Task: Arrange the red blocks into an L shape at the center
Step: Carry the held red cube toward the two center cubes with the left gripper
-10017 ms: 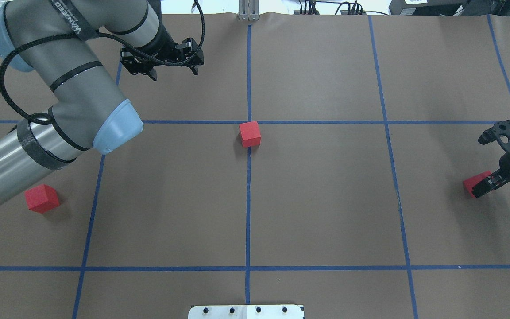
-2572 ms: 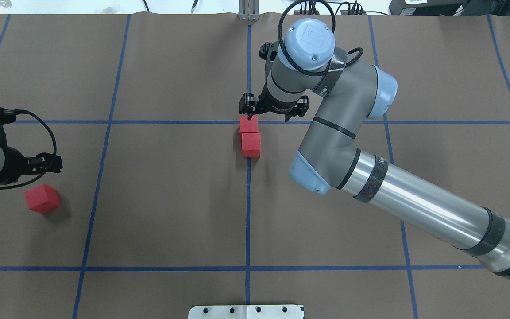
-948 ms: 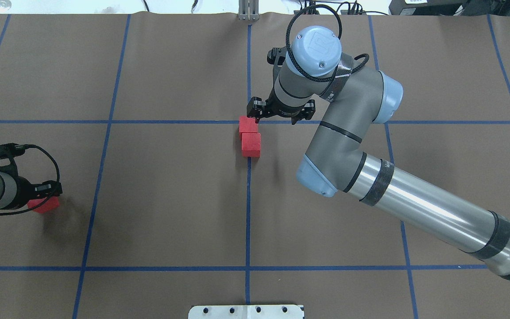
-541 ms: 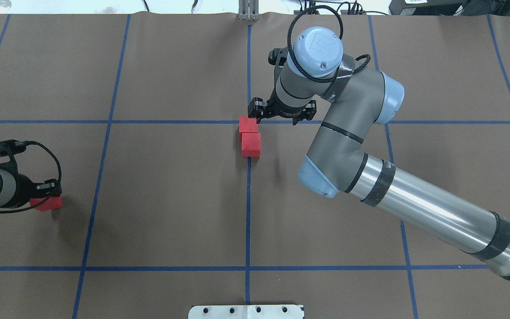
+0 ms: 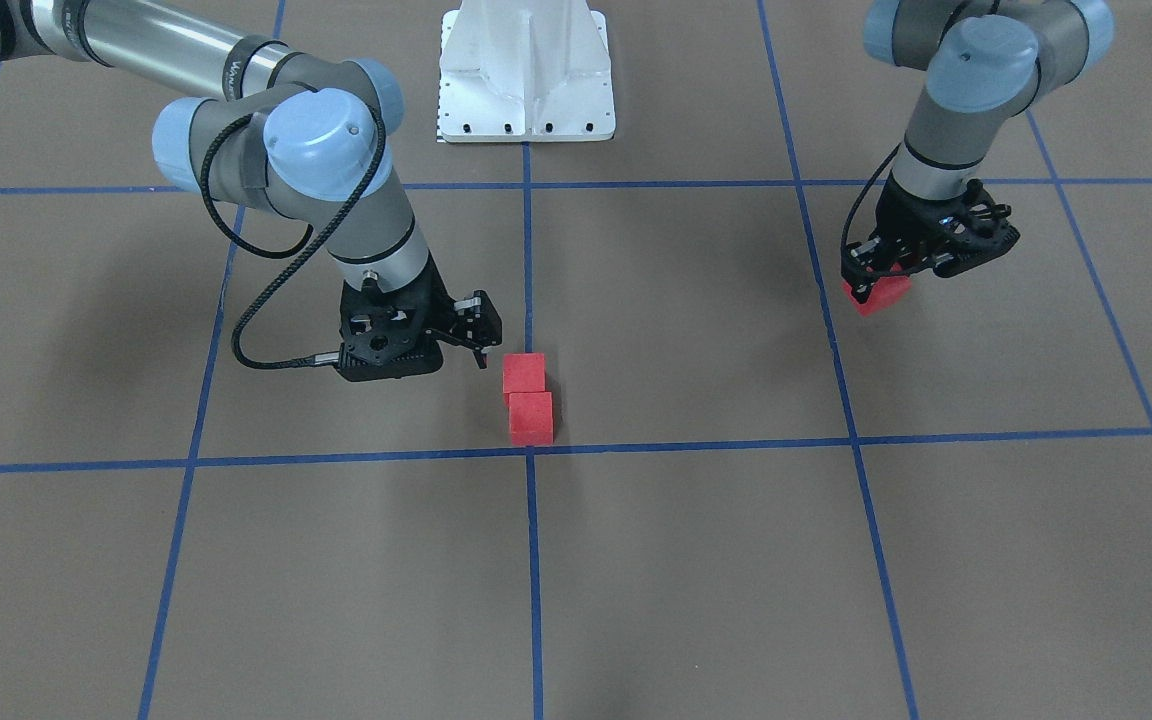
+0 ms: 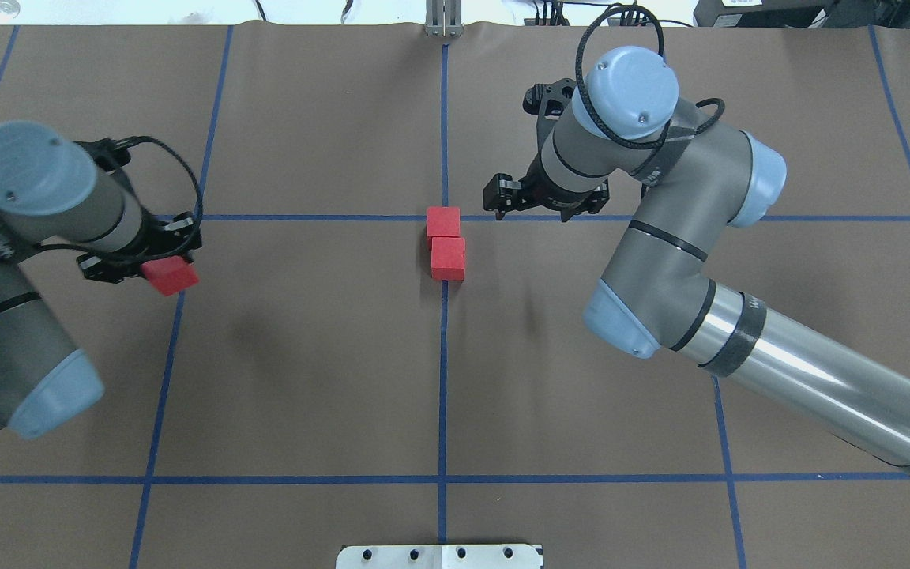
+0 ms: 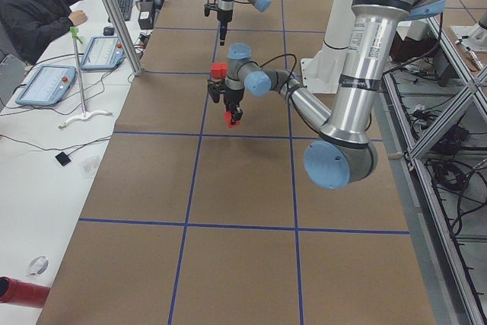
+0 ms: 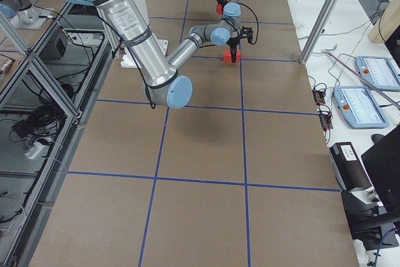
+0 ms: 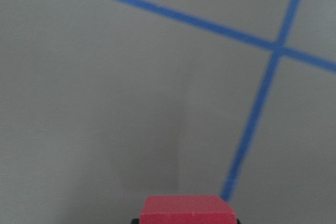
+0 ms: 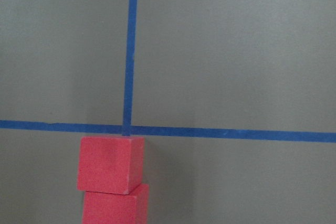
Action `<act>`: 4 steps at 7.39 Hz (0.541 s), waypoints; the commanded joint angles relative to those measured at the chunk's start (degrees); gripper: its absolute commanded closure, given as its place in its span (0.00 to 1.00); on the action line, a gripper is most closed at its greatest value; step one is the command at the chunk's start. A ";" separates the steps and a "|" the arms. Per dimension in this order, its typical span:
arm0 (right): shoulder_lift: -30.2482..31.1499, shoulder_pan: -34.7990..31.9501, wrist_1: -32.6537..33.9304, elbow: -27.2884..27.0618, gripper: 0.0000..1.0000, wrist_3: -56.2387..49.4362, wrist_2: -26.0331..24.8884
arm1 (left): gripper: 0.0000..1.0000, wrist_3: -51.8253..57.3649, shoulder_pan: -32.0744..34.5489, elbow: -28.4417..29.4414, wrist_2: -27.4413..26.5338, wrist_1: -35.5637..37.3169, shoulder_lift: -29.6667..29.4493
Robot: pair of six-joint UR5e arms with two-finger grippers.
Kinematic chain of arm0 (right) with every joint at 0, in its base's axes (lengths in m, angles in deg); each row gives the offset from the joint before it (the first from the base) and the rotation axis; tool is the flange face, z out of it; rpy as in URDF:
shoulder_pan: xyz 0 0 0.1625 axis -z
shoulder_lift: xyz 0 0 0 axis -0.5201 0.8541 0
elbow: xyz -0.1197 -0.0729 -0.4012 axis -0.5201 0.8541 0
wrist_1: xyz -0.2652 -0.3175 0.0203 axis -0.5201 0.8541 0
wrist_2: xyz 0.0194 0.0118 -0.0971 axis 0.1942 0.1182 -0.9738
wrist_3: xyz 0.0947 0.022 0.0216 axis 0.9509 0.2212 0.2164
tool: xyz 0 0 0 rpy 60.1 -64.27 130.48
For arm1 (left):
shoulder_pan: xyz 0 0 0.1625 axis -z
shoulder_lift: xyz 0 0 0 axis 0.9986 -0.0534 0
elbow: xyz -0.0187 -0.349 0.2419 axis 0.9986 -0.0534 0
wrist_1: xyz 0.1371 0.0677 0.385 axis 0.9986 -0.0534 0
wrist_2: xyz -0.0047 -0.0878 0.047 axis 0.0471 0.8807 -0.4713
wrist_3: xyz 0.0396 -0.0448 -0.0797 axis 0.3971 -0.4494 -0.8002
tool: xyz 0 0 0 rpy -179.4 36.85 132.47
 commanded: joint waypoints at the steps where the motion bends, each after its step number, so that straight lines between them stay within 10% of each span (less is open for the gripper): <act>1: 7.31 -1.85 -0.05 -4.43 0.01 -6.79 0.14 | 1.00 -19.08 0.20 20.59 2.86 2.85 -20.32; 4: 13.40 -4.40 -0.66 -6.20 0.01 -15.60 1.02 | 1.00 -35.72 0.37 38.42 2.78 -3.96 -32.35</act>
